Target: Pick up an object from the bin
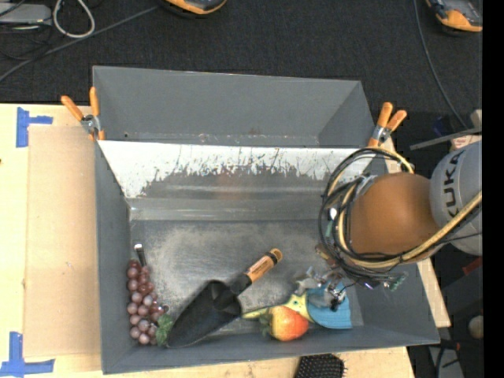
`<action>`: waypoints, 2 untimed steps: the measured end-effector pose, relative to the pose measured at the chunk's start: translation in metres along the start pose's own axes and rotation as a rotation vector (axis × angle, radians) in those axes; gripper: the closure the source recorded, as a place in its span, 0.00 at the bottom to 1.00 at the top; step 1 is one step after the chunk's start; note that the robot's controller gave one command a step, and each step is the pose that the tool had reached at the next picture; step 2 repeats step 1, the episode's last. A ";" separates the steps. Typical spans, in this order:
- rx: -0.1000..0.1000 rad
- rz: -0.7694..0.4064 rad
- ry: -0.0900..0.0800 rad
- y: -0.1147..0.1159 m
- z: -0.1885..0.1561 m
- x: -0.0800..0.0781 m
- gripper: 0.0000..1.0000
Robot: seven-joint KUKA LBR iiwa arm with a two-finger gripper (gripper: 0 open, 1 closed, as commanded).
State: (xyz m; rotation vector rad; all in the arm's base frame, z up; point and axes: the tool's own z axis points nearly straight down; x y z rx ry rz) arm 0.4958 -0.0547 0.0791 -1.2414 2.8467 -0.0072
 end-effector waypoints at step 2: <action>-0.001 -0.116 -0.002 -0.001 -0.013 -0.004 1.00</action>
Offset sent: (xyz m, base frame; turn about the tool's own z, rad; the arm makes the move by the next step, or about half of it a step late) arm 0.0027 0.0012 0.0153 -0.1173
